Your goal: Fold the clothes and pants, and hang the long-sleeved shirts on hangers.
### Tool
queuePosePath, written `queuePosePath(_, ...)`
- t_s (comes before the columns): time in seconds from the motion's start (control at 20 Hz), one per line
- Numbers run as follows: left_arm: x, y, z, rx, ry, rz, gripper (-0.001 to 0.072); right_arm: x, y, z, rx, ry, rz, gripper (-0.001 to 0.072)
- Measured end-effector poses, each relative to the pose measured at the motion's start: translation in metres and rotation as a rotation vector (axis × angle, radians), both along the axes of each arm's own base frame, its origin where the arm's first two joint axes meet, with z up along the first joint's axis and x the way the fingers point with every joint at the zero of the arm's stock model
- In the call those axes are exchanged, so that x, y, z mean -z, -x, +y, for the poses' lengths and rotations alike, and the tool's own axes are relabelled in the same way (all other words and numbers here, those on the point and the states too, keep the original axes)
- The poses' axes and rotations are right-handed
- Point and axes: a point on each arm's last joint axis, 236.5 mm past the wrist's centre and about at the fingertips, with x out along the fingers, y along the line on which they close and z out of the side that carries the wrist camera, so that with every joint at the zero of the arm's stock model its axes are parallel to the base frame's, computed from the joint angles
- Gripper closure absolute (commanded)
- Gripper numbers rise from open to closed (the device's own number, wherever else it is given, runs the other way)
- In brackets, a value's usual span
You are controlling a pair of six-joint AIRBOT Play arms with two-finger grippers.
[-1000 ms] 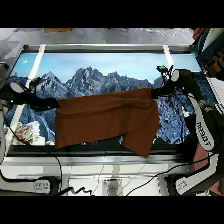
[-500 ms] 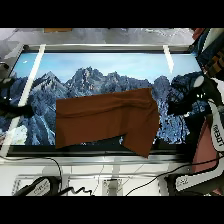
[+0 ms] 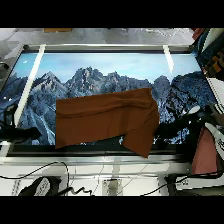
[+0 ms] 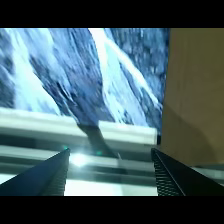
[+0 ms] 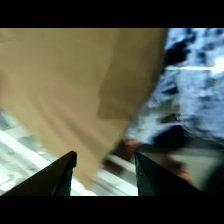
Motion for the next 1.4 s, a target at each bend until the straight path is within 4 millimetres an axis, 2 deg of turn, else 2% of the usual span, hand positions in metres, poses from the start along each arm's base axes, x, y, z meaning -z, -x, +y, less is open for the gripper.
queuePosePath(0.05, 0.006, 0.004, -0.002, -0.003, 0.006, 0.008, 0.0173, 0.003, 0.003, 0.008, 0.019, -0.028, -0.011, 0.0412)
queuePosePath(0.15, 0.014, 0.009, -0.006, -0.008, 0.02, 0.019, 0.0173, 0.011, 0.007, 0.018, 0.039, -0.058, -0.043, 0.0469)
queuePosePath(0.25, 0.02, 0.013, -0.01, -0.013, 0.035, 0.027, 0.0173, 0.016, 0.006, 0.023, 0.047, -0.071, -0.088, 0.0694)
queuePosePath(0.4, 0.024, 0.014, -0.014, -0.019, 0.051, 0.028, 0.0179, 0.015, -0.006, 0.025, 0.048, -0.072, -0.194, 0.0696)
queuePosePath(0.45, 0.025, 0.015, -0.015, -0.021, 0.053, 0.028, 0.02, 0.014, -0.012, 0.022, 0.048, -0.053, -0.238, 0.0696)
queuePosePath(0.5, 0.025, 0.014, -0.015, -0.022, 0.055, 0.026, 0.0304, 0.01, -0.018, 0.02, 0.049, -0.037, -0.281, 0.0696)
queuePosePath(0.55, 0.026, 0.015, -0.016, -0.022, 0.058, 0.027, 0.0372, 0.003, -0.022, 0.018, 0.046, -0.023, -0.321, 0.0696)
queuePosePath(0.8, 0.028, 0.016, -0.02, -0.019, 0.078, 0.037, 0.0367, -0.045, -0.043, 0.024, 0.07, -0.041, -0.494, 0.0695)
queuePosePath(0.9, 0.035, 0.017, -0.031, -0.002, 0.134, 0.063, 0.0315, -0.056, -0.047, 0.026, 0.076, -0.046, -0.53, 0.0695)
queuePosePath(0.95, 0.039, 0.019, -0.038, 0.009, 0.169, 0.081, 0.0289, -0.059, -0.047, 0.026, 0.076, -0.047, -0.539, 0.0696)
queuePosePath(1.3, 0.075, 0.027, -0.08, 0.044, 0.429, 0.228, 0.0302, -0.068, -0.047, 0.03, 0.074, -0.064, -0.56, 0.0695)
queuePosePath(1.35, 0.079, 0.029, -0.086, 0.049, 0.469, 0.248, 0.0324, -0.068, -0.047, 0.03, 0.075, -0.064, -0.56, 0.0695)
queuePosePath(1.4, 0.083, 0.031, -0.09, 0.06, 0.495, 0.266, 0.0442, -0.069, -0.047, 0.03, 0.072, -0.066, -0.559, 0.0696)
